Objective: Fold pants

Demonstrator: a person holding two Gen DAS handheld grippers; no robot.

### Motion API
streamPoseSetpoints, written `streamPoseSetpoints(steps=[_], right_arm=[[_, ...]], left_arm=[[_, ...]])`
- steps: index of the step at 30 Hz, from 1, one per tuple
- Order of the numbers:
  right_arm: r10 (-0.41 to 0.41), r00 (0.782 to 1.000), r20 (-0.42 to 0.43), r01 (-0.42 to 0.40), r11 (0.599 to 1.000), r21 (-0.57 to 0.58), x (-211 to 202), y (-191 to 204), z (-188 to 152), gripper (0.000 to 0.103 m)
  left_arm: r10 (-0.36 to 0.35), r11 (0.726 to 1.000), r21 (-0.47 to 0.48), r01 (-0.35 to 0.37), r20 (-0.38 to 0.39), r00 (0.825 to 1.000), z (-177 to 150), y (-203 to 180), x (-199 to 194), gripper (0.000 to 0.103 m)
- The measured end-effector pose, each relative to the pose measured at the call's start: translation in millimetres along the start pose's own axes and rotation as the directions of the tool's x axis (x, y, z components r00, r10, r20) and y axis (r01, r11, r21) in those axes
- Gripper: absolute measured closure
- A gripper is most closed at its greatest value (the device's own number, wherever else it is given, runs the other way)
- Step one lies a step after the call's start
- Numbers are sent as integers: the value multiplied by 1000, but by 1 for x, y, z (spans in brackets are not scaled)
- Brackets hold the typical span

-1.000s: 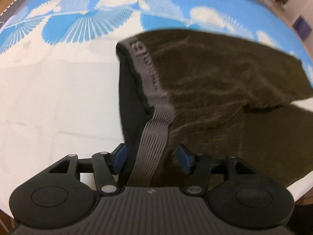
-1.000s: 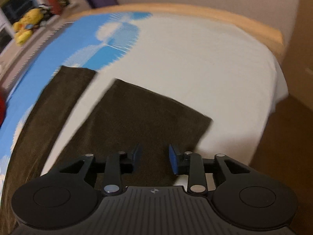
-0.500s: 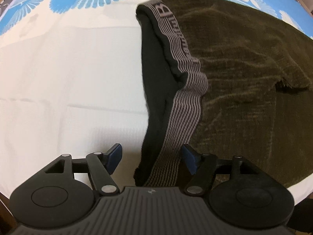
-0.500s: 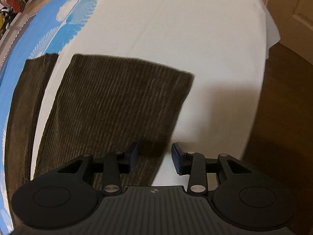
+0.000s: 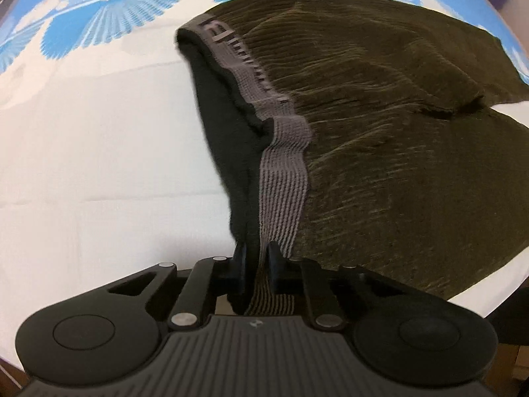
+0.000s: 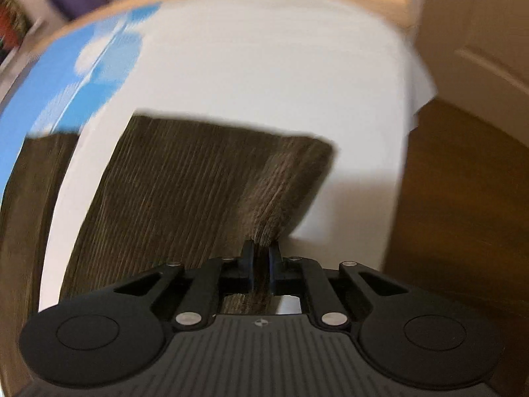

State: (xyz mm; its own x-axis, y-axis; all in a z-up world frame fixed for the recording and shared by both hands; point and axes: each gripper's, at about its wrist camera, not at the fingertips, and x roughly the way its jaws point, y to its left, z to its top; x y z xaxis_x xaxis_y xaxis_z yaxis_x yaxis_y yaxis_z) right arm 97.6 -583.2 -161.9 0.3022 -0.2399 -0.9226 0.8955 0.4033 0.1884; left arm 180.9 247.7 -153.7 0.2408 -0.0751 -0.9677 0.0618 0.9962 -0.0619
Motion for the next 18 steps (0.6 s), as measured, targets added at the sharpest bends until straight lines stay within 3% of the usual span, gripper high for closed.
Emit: streamPoseSetpoints(steps=[2, 4, 6, 9, 11, 12, 13, 18], right_arm=[[-39, 999, 7, 39, 998, -55, 0, 8, 0, 88], [-21, 1000, 18, 22, 997, -75, -1, 11, 1, 88], [-13, 1000, 6, 14, 994, -111, 0, 15, 0, 72], [-32, 999, -15, 30, 989, -143, 2, 19, -2, 70], [-37, 999, -27, 33, 990, -139, 2, 19, -2, 70], [-38, 999, -32, 33, 990, -140, 2, 15, -5, 69], [-42, 998, -44, 35, 989, -145, 3, 16, -6, 69], [-79, 994, -79, 61, 975, -212, 6, 16, -13, 68]], left_arm=[[14, 1000, 5, -14, -9, 1000, -1, 2, -1, 92], [57, 998, 30, -56, -23, 998, -3, 1, 1, 97], [79, 996, 45, -77, -28, 997, -3, -2, 1, 98], [61, 998, 12, -61, 24, 998, 2, -4, -5, 95], [30, 999, -29, -28, 63, 998, 5, 1, -9, 72], [9, 998, -57, -4, 76, 997, 7, 4, -10, 49], [-4, 997, -75, 10, 79, 997, 8, 5, -9, 38], [-11, 998, -57, 11, -2, 1000, 10, -4, 12, 38]])
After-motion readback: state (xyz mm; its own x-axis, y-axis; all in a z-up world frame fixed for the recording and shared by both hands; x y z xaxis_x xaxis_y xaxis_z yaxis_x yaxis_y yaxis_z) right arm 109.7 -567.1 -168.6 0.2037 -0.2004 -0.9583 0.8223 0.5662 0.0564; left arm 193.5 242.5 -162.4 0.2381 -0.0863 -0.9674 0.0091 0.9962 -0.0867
